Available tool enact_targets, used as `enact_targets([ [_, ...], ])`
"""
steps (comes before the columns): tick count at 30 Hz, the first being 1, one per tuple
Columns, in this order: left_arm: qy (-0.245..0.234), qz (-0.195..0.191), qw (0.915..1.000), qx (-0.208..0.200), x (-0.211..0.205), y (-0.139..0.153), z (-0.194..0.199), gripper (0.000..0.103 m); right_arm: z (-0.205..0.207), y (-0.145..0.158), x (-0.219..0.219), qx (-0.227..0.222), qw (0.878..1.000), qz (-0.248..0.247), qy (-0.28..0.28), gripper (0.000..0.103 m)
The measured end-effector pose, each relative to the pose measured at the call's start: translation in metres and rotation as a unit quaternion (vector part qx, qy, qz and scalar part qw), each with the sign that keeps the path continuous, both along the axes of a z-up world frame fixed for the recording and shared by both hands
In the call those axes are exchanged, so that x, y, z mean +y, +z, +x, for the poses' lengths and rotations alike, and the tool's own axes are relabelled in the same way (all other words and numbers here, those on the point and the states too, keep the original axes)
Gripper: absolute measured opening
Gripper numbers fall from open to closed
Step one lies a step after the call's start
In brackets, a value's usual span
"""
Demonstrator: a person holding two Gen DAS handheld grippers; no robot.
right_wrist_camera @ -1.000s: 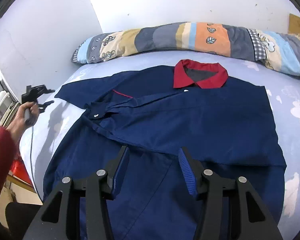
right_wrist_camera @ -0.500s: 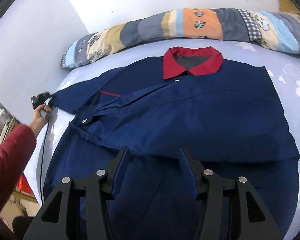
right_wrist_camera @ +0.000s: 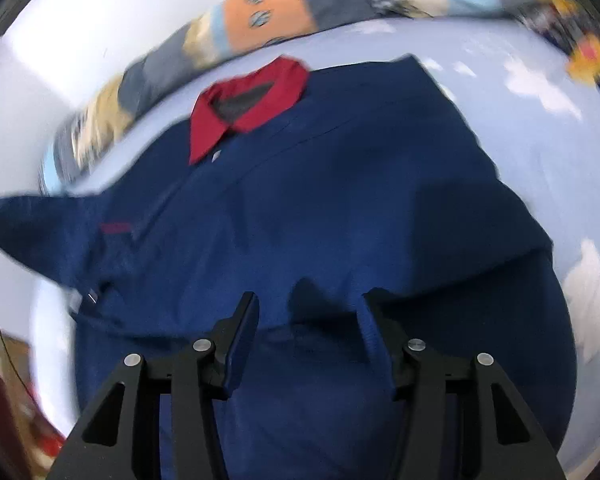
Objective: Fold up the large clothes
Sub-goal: 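Grasp the other sleeve cuff with the left gripper and lift it, then fold the held sleeve over the jacket body and open the left gripper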
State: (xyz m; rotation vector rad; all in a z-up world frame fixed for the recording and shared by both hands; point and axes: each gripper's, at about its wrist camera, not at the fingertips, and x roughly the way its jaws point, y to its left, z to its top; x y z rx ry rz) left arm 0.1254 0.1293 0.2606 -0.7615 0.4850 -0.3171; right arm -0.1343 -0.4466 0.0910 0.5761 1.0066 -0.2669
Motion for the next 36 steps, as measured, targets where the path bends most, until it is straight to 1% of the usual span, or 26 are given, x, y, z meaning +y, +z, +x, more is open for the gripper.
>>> enact_targets([
  [1,-0.013,0.009,0.9998,-0.008,-0.020,0.018,-0.007,0.003,-0.003,0.005,-0.005,-0.008,1.000,-0.009,-0.009,0.054],
  [3,-0.039,0.018,0.9989,-0.021,-0.055,0.045,-0.021,0.003,-0.013,0.019,-0.016,-0.027,0.998,-0.040,-0.030,0.055],
  [5,-0.069,0.028,0.9966,-0.033,-0.101,0.074,-0.037,0.003,-0.024,0.032,-0.027,-0.049,0.997,-0.044,-0.046,0.055],
  [8,-0.110,0.052,0.9913,-0.050,-0.170,0.104,-0.062,0.003,-0.041,0.050,-0.039,-0.077,0.994,-0.051,-0.065,0.055],
  [11,-0.146,0.087,0.9834,-0.063,-0.234,0.118,-0.088,0.003,-0.055,0.066,-0.049,-0.100,0.990,-0.067,-0.080,0.055],
  [13,-0.176,0.117,0.9750,-0.069,-0.287,0.116,-0.111,0.003,-0.067,0.075,-0.056,-0.114,0.987,-0.073,-0.090,0.055],
  [16,-0.219,0.145,0.9628,-0.061,-0.359,0.094,-0.137,0.003,-0.086,0.087,-0.071,-0.137,0.982,-0.074,-0.105,0.055],
  [17,-0.235,0.153,0.9582,-0.055,-0.384,0.081,-0.147,0.003,-0.092,0.089,-0.075,-0.142,0.981,-0.074,-0.110,0.055],
  [18,-0.244,0.159,0.9554,-0.050,-0.399,0.071,-0.153,0.003,-0.098,0.091,-0.080,-0.148,0.979,-0.076,-0.116,0.055],
  [20,-0.265,0.183,0.9461,-0.030,-0.444,0.034,-0.172,0.003,-0.109,0.095,-0.091,-0.157,0.976,-0.080,-0.127,0.055],
  [21,-0.271,0.198,0.9419,-0.023,-0.458,0.021,-0.174,0.003,-0.114,0.096,-0.094,-0.160,0.975,-0.080,-0.132,0.055],
  [23,-0.284,0.241,0.9280,-0.006,-0.493,-0.021,-0.189,0.003,-0.124,0.098,-0.105,-0.165,0.973,-0.075,-0.142,0.055],
  [24,-0.286,0.258,0.9230,-0.002,-0.505,-0.036,-0.192,0.003,-0.126,0.098,-0.108,-0.167,0.972,-0.072,-0.146,0.055],
  [25,-0.289,0.281,0.9149,0.003,-0.519,-0.055,-0.200,0.003,-0.131,0.099,-0.113,-0.170,0.971,-0.069,-0.151,0.055],
  [26,-0.293,0.301,0.9075,0.006,-0.531,-0.074,-0.208,0.003,-0.134,0.099,-0.116,-0.172,0.971,-0.067,-0.153,0.055],
  [27,-0.295,0.312,0.9033,0.008,-0.540,-0.086,-0.204,0.003,-0.137,0.100,-0.120,-0.174,0.970,-0.065,-0.157,0.055],
  [29,-0.303,0.344,0.8886,0.013,-0.558,-0.112,-0.217,0.003,-0.140,0.101,-0.125,-0.176,0.969,-0.063,-0.161,0.055],
  [30,-0.305,0.354,0.8842,0.014,-0.564,-0.123,-0.222,0.003,-0.142,0.101,-0.127,-0.177,0.969,-0.060,-0.161,0.055],
  [32,-0.308,0.379,0.8725,0.018,-0.576,-0.142,-0.231,0.003,-0.143,0.101,-0.129,-0.180,0.969,-0.056,-0.162,0.055],
  [35,-0.310,0.401,0.8613,0.027,-0.577,-0.167,-0.237,0.003,-0.144,0.102,-0.130,-0.183,0.968,-0.057,-0.161,0.055],
  [36,-0.312,0.412,0.8557,0.029,-0.578,-0.176,-0.242,0.003,-0.144,0.103,-0.130,-0.184,0.968,-0.056,-0.161,0.055],
])
